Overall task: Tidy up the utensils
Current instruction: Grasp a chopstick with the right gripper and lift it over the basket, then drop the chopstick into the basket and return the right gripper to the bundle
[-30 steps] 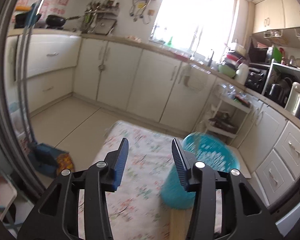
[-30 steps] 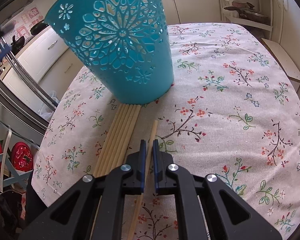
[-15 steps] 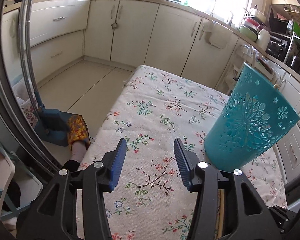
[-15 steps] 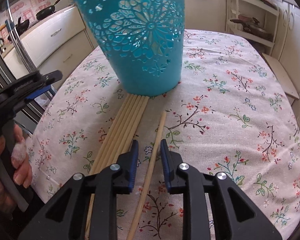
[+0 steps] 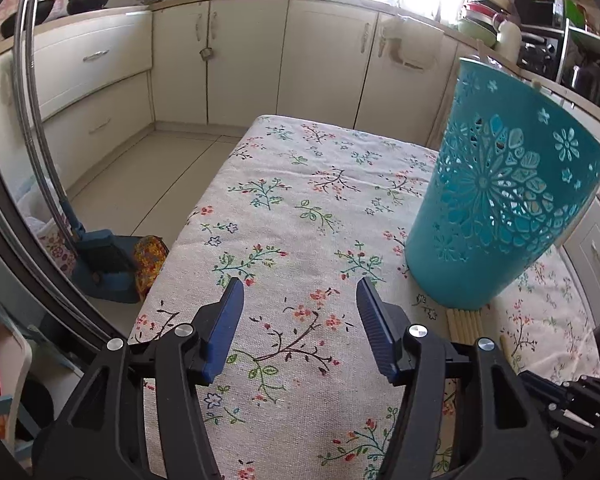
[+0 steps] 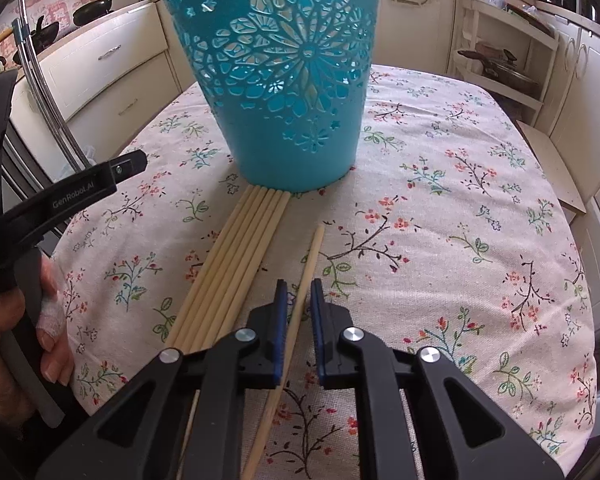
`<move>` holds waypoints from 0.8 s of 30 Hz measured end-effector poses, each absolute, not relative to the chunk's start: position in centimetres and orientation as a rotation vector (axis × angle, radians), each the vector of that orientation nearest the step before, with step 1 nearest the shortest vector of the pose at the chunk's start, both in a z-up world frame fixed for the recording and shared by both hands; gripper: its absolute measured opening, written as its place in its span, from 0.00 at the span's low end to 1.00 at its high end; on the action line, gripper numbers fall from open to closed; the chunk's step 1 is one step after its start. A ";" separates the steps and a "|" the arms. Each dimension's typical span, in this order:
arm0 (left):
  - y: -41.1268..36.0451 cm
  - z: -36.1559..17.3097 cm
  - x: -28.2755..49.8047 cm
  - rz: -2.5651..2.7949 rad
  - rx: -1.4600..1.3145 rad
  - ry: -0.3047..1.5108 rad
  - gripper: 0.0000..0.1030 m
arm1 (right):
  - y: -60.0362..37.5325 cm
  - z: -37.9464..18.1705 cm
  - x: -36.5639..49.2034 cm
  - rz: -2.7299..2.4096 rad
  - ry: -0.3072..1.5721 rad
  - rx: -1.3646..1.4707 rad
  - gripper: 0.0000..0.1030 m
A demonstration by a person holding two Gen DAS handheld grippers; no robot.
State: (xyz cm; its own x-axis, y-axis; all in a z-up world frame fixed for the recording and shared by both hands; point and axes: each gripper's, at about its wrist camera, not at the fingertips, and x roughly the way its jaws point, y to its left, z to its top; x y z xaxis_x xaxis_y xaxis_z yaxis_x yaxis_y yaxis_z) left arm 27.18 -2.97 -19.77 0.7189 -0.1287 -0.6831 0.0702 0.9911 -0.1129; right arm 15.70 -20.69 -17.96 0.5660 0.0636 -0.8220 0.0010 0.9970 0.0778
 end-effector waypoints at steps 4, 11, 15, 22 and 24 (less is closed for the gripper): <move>-3.3 -19.9 27.2 -0.116 -0.059 0.766 0.57 | -22.4 -17.9 15.8 0.053 0.996 0.207 0.05; -3.5 -20.1 27.4 -0.129 -0.058 0.786 0.62 | -24.3 -15.8 14.5 0.134 0.952 0.421 0.05; -3.4 -20.2 27.5 -0.131 -0.062 0.792 0.64 | -24.6 -13.0 13.2 0.199 0.872 0.503 0.05; -3.4 -20.4 27.8 -0.130 -0.067 0.808 0.67 | -25.4 -6.5 14.5 0.270 0.699 0.567 0.05; -3.4 -20.4 27.8 -0.126 -0.068 0.810 0.67 | -25.5 -3.8 15.9 0.266 0.616 0.556 0.05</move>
